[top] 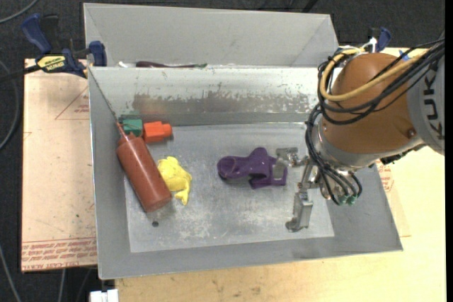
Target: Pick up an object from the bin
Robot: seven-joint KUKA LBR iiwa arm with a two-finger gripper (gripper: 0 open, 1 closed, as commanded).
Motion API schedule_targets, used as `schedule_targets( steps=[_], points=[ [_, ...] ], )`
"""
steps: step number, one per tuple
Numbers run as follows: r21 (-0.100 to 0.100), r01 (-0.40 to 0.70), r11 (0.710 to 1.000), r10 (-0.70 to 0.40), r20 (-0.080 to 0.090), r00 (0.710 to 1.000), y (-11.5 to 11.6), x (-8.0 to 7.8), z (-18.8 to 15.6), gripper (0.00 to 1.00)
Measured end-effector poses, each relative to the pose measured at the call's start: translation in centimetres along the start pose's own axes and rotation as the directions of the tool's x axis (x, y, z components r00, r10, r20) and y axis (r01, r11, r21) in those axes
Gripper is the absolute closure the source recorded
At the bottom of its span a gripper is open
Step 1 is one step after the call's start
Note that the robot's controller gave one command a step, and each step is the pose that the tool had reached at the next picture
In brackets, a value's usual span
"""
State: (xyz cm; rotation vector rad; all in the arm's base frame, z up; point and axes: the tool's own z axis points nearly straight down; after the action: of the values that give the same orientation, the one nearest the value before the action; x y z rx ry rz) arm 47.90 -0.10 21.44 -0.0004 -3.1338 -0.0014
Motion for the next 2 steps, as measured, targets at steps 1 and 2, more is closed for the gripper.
schedule_targets(
  steps=[1, 2],
  points=[
    [0.000, 0.000, 1.000, 0.000, 0.008, 1.000, 0.0, -0.2, -0.4, 0.00],
    [0.001, 0.046, 0.999, -0.046, 0.013, 0.999, -0.1, -4.0, 5.8, 0.00]
  ],
)
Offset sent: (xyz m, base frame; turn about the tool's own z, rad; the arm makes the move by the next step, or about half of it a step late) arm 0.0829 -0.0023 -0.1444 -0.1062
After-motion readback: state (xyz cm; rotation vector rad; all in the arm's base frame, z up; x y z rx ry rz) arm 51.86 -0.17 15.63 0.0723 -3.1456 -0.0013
